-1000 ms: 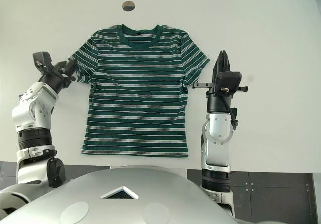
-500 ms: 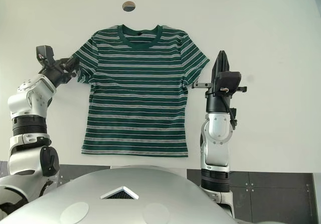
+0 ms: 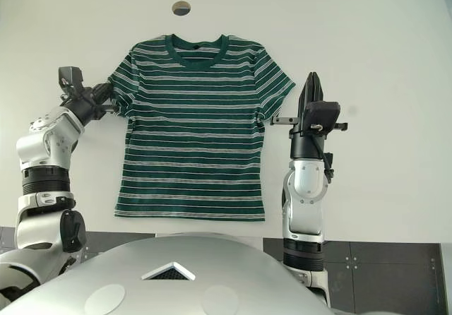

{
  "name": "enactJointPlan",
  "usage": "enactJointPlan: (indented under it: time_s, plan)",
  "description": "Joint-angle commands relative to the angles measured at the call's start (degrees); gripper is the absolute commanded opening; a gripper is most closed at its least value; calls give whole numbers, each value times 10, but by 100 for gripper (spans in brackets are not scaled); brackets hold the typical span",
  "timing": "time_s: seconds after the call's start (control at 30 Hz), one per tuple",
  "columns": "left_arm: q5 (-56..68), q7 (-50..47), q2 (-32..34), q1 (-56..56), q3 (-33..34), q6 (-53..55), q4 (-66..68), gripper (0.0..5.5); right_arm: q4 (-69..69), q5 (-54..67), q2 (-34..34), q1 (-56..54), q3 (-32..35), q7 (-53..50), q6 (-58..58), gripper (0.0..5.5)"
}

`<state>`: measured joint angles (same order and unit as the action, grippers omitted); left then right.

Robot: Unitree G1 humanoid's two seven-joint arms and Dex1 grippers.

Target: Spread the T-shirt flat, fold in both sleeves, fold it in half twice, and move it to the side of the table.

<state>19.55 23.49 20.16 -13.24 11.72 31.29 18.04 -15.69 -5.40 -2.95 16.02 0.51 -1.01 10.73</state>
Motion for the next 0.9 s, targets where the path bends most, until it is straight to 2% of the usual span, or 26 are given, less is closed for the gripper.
enactJointPlan:
  time_s: [0.03,0.3,0.43,0.73,0.9]
  plan:
    - [14,-7,-1,0,12,18,-46,12,0,3,3,-3,-1,0,-2,10]
    - [32,-18,-21,0,6,51,-126,12,4,4,3,-5,-1,0,-3,10]
    - [31,-25,-59,-13,-30,65,-146,12,5,3,4,-5,-3,0,-2,10]
    - [-15,-61,-140,-84,-89,19,-28,12,12,5,1,-16,0,1,-3,10]
    - [-39,-64,-142,-89,-95,-2,29,102,1,9,-8,-32,8,7,-15,10]
